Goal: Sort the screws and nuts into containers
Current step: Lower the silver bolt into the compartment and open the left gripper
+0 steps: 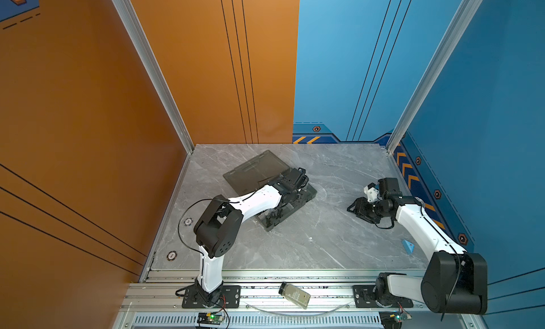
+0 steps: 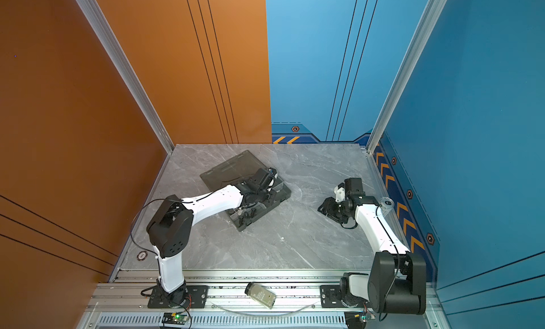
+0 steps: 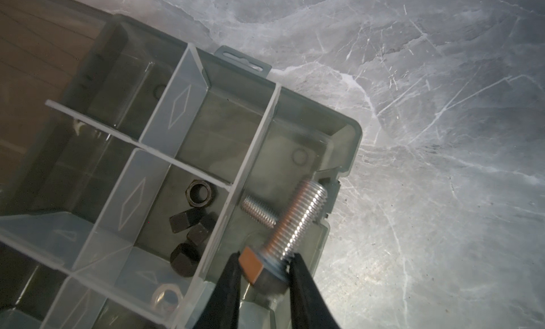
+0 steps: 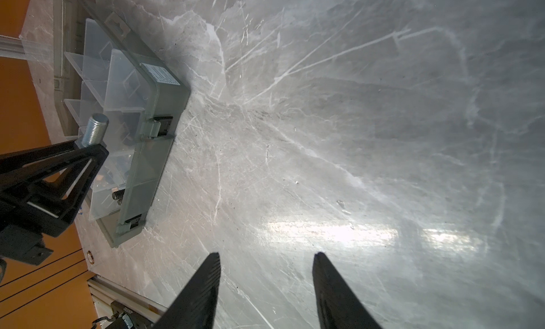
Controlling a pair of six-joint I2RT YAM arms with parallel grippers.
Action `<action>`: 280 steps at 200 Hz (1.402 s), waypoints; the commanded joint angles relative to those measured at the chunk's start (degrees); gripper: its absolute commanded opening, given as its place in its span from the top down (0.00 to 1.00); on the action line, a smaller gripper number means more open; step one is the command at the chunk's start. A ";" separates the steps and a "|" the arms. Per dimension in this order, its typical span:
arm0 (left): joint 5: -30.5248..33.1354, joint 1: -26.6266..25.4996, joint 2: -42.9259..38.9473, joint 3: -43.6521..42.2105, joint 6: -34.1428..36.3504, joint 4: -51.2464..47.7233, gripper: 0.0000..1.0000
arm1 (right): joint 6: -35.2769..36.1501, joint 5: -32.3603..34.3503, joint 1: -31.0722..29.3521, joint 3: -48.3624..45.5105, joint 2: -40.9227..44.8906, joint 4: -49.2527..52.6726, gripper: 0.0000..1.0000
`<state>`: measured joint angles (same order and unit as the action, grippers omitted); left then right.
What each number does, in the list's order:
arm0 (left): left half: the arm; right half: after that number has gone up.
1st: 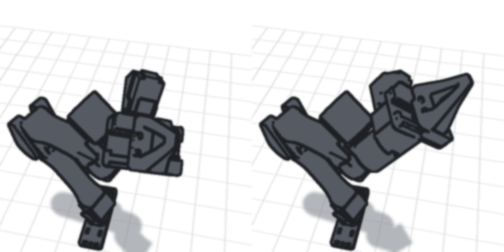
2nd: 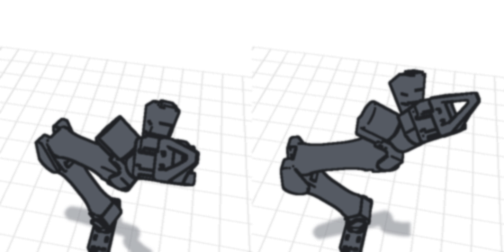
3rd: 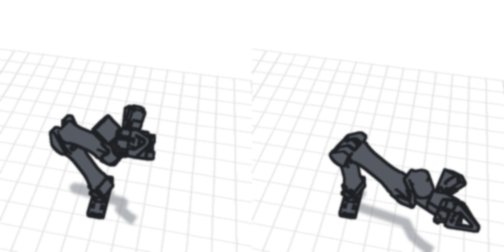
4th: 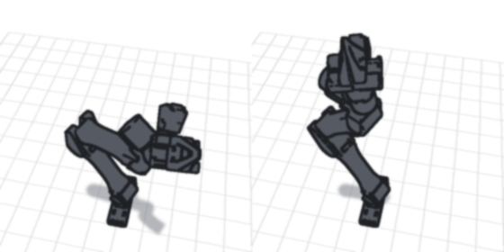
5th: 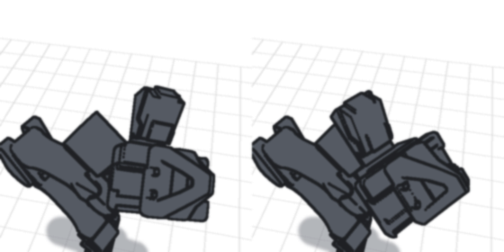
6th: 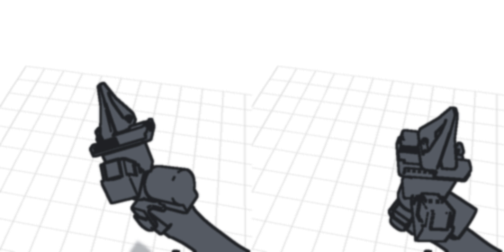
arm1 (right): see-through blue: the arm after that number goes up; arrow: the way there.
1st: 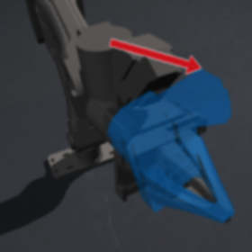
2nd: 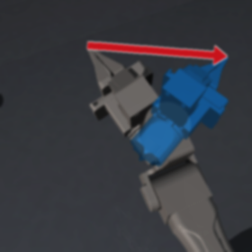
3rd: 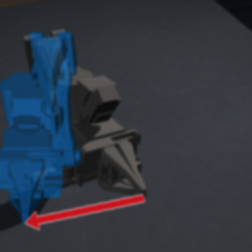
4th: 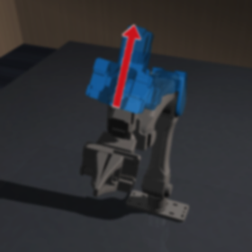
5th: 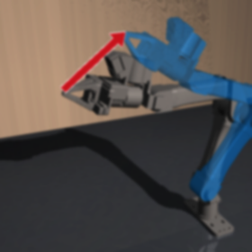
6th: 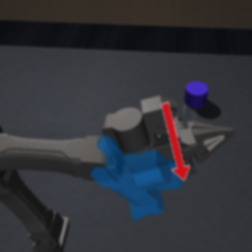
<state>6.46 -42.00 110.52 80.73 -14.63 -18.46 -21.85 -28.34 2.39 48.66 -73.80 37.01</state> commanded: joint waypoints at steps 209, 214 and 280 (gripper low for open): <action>1.47 -0.03 -3.34 1.36 -1.18 -1.24 0.23 | 1.72 -0.97 -0.11 1.11 0.40 1.79 0.42; 1.34 -0.14 -3.65 1.31 -1.18 -1.39 0.02 | 1.83 -0.96 -0.19 1.08 0.41 1.81 0.42; 2.87 -0.49 -14.52 -4.83 -1.27 -2.87 0.02 | 4.97 -0.85 -1.40 2.49 2.07 1.02 0.42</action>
<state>7.35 -42.06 101.06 79.24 -15.97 -19.29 -19.27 -28.53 1.85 49.36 -73.73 37.47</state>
